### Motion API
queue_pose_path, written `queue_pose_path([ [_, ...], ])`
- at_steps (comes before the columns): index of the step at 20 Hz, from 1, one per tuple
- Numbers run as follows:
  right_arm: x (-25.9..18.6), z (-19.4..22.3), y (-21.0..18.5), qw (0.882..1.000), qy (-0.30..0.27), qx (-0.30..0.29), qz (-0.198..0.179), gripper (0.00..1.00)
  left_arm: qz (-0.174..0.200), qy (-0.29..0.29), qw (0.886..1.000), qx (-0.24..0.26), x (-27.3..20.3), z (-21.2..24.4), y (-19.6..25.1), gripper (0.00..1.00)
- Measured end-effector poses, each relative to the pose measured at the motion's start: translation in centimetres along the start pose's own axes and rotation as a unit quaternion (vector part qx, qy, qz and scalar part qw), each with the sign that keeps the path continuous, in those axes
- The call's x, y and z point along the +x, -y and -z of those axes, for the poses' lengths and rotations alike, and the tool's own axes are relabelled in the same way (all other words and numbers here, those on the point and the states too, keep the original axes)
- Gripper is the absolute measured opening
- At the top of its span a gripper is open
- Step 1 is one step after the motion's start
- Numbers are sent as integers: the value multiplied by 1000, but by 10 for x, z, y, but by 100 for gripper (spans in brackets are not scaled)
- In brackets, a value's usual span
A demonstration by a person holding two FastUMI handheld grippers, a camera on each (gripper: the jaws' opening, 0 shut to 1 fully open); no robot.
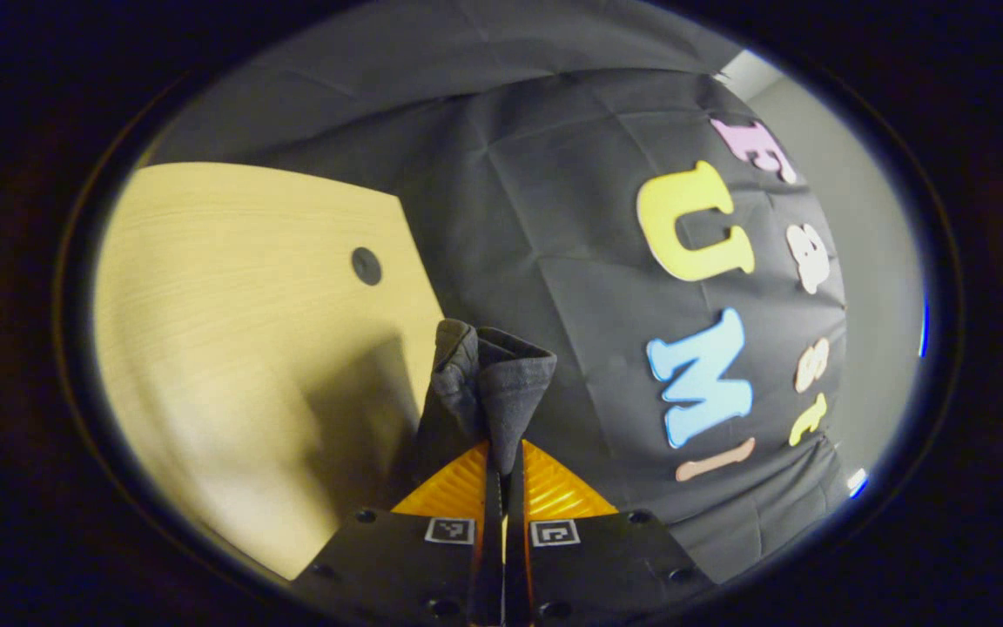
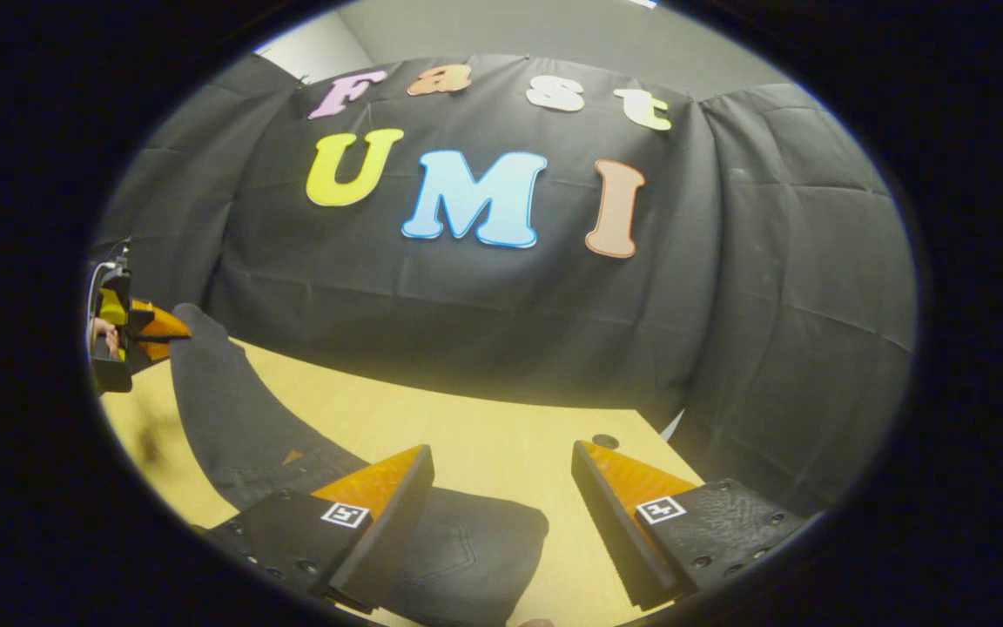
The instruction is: Grasp the waist and the cuffs of the jeans and fold them to make the two legs overlap; first hold the waist and fold one-third of the jeans toward the cuffs, then hold the cuffs and fold the remaining one-third in the same direction to finish folding.
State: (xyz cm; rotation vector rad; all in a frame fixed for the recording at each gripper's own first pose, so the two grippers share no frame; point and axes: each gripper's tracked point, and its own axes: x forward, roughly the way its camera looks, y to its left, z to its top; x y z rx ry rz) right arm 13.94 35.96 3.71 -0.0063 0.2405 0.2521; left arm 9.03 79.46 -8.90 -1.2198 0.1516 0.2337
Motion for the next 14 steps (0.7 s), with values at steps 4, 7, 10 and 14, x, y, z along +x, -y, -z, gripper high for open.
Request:
queue_pose_path([
  [4,-12,-17,16,1000,26,3,-1,94,40,-26,998,47,-5,42,72,9],
  [7,-19,-28,30,999,43,-2,0,94,64,-51,993,80,-13,84,121,9],
  [10,-26,-36,41,998,56,-14,-4,95,86,-81,987,107,-22,136,161,9],
  [14,-31,-38,56,998,65,-14,-7,95,101,-137,974,150,-37,217,192,9],
])
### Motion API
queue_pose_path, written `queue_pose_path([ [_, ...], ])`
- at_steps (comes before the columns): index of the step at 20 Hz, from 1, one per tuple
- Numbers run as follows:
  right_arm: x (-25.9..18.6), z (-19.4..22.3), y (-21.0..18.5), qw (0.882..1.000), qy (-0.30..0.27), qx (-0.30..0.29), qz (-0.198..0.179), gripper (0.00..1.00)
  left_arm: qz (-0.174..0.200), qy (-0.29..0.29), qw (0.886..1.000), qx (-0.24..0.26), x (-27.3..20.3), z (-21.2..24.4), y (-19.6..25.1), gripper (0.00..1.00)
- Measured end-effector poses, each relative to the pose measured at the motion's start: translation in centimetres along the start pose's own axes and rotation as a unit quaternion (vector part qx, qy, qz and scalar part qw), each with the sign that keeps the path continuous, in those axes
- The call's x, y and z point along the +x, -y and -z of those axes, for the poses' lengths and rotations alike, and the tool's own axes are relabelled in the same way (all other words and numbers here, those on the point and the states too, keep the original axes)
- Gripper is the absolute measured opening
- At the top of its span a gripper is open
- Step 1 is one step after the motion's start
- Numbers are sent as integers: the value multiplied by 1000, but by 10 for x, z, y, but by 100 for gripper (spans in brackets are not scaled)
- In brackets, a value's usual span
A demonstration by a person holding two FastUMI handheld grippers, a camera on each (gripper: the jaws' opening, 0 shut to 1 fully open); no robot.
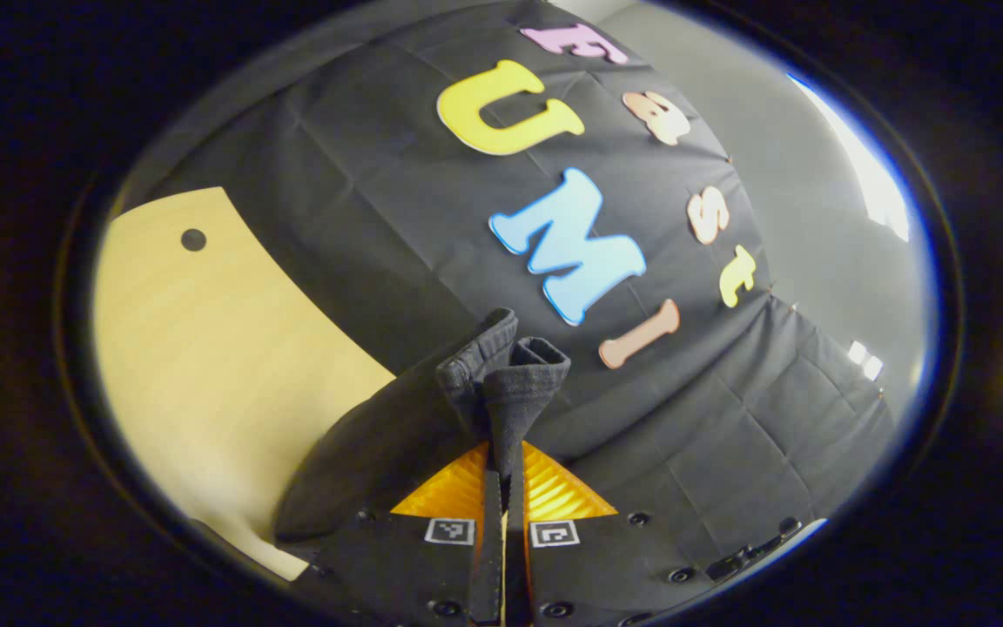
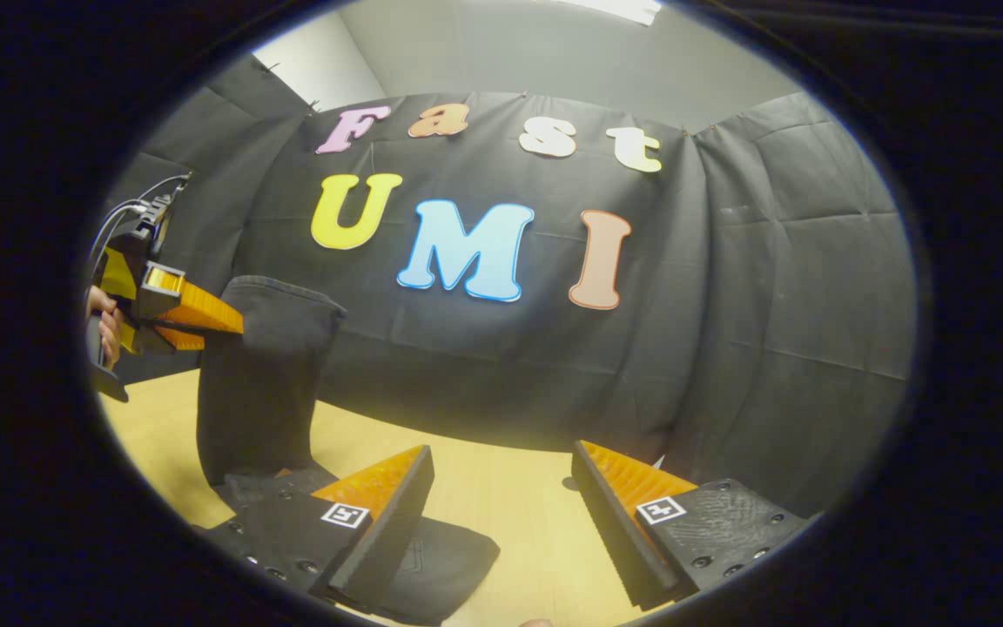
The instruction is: Grasp the waist and the cuffs of the jeans and fold them to make the two legs overlap; first hold the waist and fold one-third of the jeans toward the cuffs, then hold the cuffs and fold the remaining one-third in the same direction to finish folding.
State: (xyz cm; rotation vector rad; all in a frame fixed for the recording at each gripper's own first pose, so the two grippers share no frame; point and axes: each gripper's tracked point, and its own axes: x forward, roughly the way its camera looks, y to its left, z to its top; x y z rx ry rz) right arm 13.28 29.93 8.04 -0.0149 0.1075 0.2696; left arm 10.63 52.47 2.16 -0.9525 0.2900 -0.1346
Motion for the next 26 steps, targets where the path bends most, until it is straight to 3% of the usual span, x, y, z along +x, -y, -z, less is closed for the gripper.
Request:
queue_pose_path([
  [4,-5,11,11,1000,-6,10,-2,95,-3,-86,994,62,19,95,27,9],
  [9,-7,25,18,999,-22,27,-7,95,-21,-201,974,107,20,230,11,10],
  [15,-12,37,27,999,-27,29,-13,95,-57,-259,954,138,17,299,-17,9],
  [18,-15,42,35,999,-31,32,-18,95,-76,-255,953,143,17,312,-20,11],
  [20,-17,44,42,999,-30,31,-22,95,-72,-243,957,137,16,313,-12,21],
  [21,-18,44,46,999,-29,30,-23,95,-73,-237,959,141,15,312,-9,38],
  [22,-19,44,50,999,-28,30,-23,95,-71,-230,960,144,14,313,-3,44],
  [23,-21,44,53,999,-27,30,-23,95,-67,-222,962,147,11,313,5,56],
  [25,-24,42,58,999,-24,32,-22,95,-55,-210,964,155,5,311,27,96],
  [26,-25,39,60,999,-21,33,-20,95,-53,-204,964,161,1,308,35,96],
])
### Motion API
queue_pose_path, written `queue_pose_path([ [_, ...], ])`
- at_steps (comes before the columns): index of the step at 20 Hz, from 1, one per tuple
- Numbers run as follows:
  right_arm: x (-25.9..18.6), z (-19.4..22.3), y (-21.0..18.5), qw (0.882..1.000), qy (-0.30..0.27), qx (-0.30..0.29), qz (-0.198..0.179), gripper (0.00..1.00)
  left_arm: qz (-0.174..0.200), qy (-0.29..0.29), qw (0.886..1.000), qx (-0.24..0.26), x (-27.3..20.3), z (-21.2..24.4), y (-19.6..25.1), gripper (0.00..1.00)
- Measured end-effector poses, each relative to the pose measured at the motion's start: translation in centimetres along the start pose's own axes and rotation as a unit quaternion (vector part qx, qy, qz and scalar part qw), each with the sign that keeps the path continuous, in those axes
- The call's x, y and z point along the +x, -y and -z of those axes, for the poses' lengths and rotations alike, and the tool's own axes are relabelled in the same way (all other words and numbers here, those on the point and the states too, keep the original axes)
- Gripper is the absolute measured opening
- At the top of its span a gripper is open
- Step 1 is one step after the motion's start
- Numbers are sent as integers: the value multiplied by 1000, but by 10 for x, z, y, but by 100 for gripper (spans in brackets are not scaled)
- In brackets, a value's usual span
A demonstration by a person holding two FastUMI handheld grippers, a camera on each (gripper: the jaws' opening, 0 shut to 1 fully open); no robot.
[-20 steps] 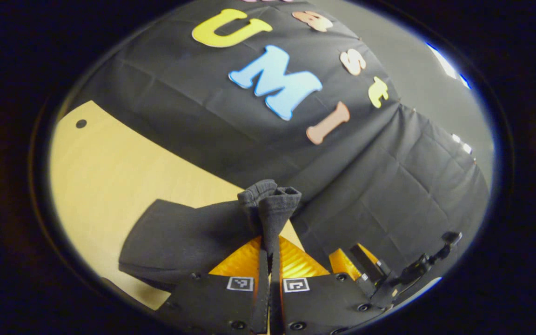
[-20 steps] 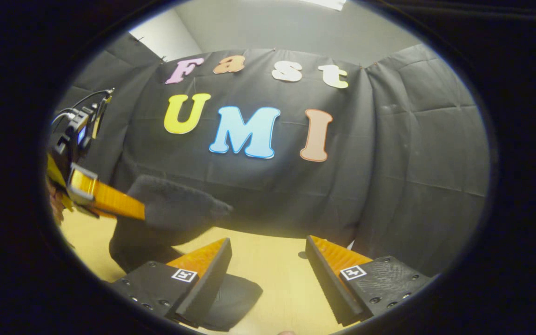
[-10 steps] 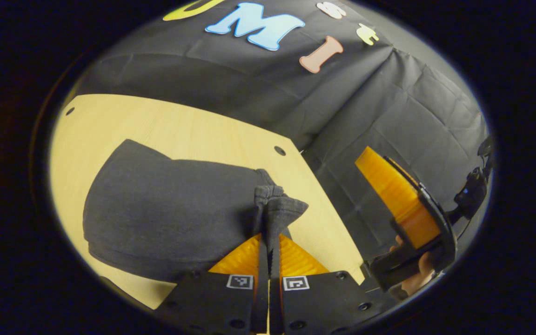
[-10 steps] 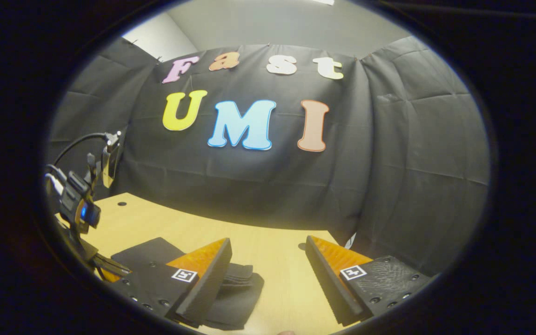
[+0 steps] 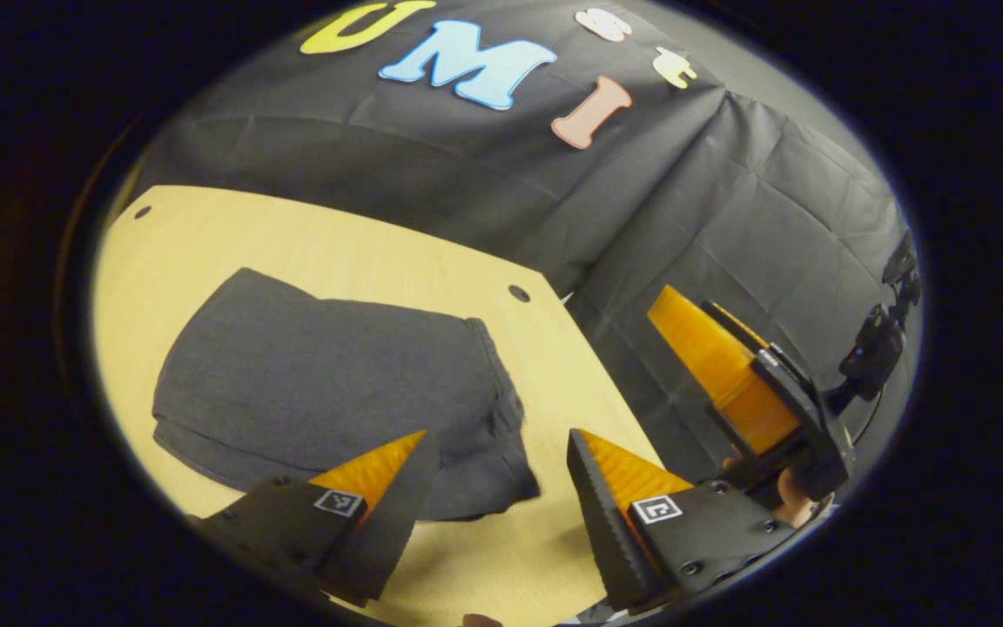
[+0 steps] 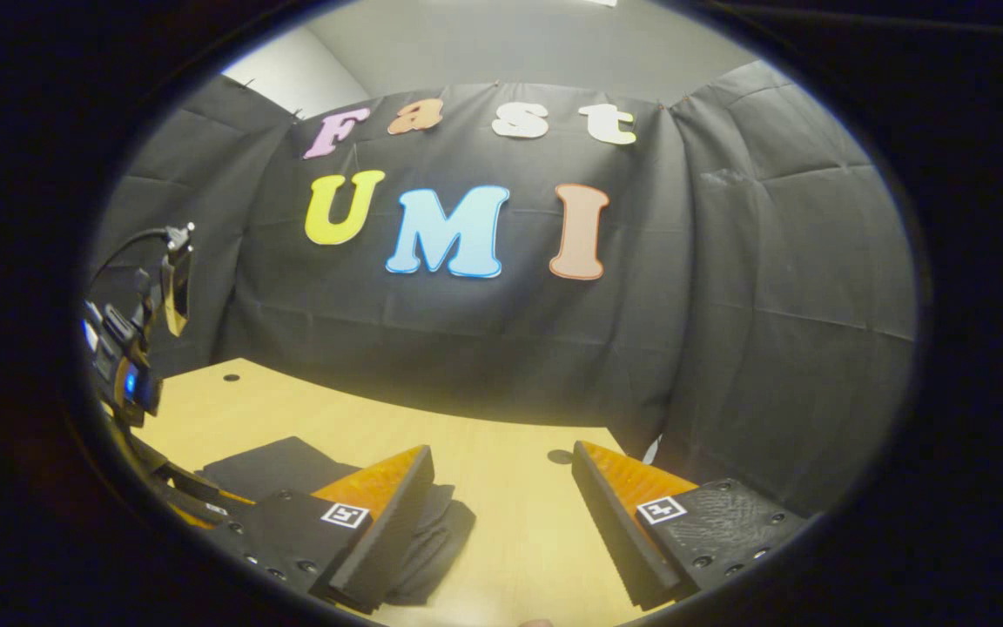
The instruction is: Grasp the waist and the cuffs of the jeans and fold them to make the two legs overlap; first hold the waist and fold one-third of the jeans toward the cuffs, then hold the cuffs and fold the remaining one-third in the same direction to finish folding.
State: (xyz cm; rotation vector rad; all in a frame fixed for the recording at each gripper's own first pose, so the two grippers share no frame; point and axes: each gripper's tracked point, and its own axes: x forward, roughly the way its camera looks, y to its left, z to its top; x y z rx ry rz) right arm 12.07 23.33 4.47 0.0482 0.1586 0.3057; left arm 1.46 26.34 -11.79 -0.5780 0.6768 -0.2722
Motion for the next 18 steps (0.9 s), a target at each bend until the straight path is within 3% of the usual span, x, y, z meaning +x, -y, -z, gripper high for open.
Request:
queue_pose_path([
  [4,-13,-14,5,1000,18,12,13,95,-22,62,997,33,-39,-41,10,100],
  [8,-30,-25,5,999,31,16,24,94,-71,140,985,68,-96,-93,-1,97],
  [14,-63,-36,-7,998,44,28,19,95,-161,235,949,133,-171,-152,-38,99],
  [18,-93,-39,-1,998,50,15,34,94,-204,253,927,187,-199,-163,-51,97],
])
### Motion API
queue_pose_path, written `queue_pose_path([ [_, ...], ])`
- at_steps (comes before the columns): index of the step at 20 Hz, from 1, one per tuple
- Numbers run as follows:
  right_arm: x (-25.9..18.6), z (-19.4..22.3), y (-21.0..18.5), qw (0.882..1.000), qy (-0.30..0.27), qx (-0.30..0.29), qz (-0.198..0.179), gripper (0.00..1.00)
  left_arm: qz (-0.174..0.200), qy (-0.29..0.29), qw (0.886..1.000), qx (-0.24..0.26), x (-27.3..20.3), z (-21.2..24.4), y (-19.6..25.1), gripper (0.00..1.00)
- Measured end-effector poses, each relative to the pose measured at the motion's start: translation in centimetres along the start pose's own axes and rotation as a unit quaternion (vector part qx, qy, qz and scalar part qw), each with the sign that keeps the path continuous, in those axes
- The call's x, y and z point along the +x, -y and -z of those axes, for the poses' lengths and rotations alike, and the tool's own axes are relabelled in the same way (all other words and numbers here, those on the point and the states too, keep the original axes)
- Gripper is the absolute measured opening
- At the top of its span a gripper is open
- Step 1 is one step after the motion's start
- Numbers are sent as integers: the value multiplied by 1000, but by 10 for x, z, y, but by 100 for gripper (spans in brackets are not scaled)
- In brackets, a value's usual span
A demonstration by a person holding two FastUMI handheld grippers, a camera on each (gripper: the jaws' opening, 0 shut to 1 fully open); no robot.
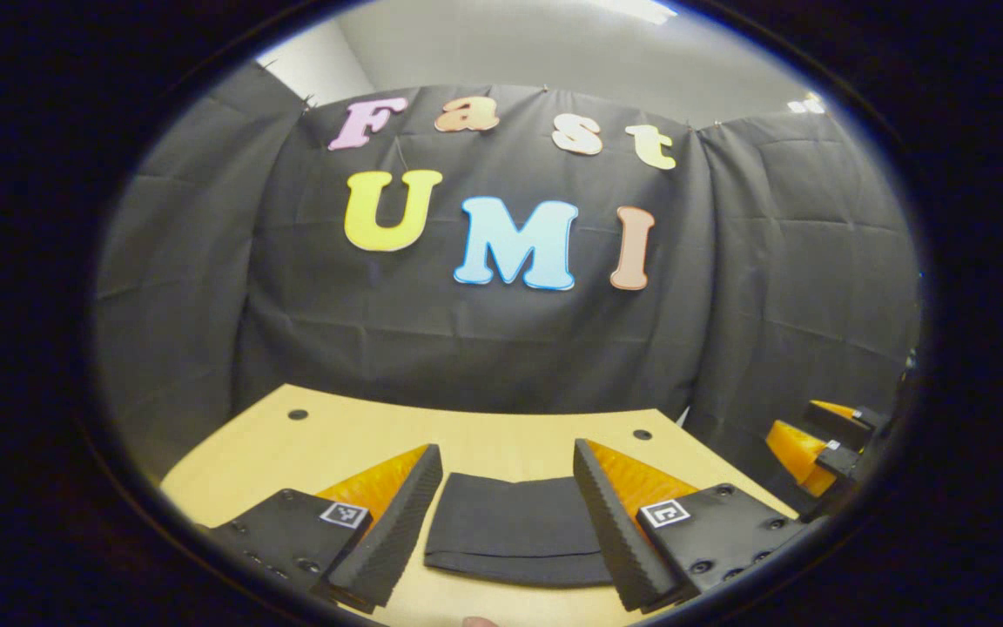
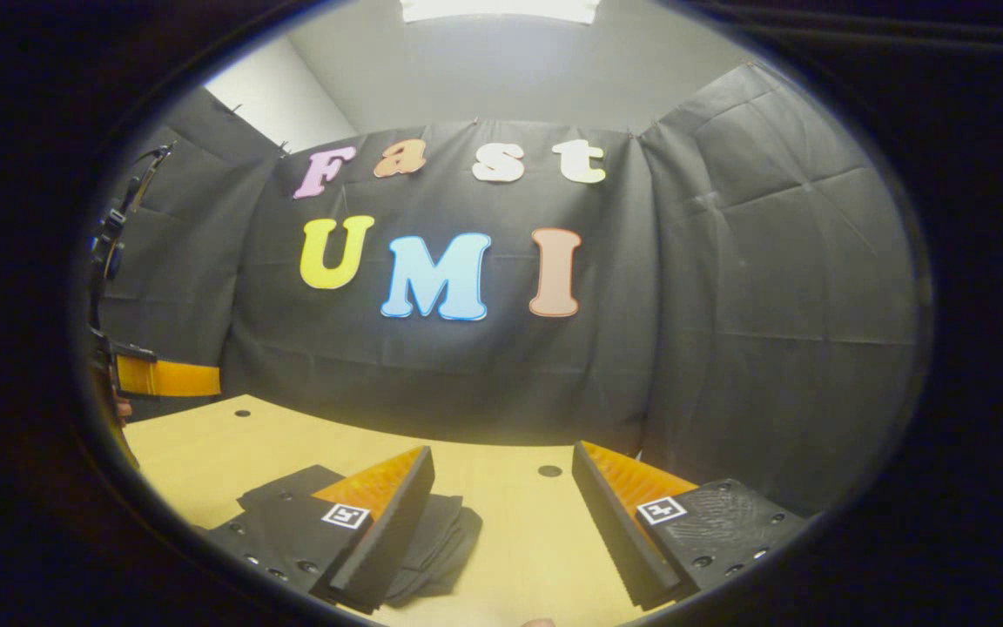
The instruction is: Grasp the waist and the cuffs of the jeans and fold them to make the two legs overlap; first hold the waist and fold one-third of the jeans toward the cuffs, then hold the cuffs and fold the remaining one-third in the same direction to finish folding.
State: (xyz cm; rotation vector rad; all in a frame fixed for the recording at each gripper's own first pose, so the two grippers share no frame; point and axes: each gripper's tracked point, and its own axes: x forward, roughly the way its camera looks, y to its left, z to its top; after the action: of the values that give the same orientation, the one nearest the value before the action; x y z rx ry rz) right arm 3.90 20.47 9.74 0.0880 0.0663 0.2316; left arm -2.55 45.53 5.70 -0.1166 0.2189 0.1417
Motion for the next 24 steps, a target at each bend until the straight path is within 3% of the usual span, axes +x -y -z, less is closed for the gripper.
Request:
queue_pose_path([
  [9,-26,-19,37,999,25,-4,25,94,-22,35,999,-6,-10,-24,12,94],
  [17,-29,-35,73,997,60,-38,-25,95,-101,77,992,-22,-17,-49,41,95],
  [20,-26,-37,92,997,60,-23,-40,95,-124,97,986,-47,-24,-50,61,94],
  [24,-20,-38,130,997,67,-5,-50,95,-167,136,976,-44,-39,-54,82,97],
])
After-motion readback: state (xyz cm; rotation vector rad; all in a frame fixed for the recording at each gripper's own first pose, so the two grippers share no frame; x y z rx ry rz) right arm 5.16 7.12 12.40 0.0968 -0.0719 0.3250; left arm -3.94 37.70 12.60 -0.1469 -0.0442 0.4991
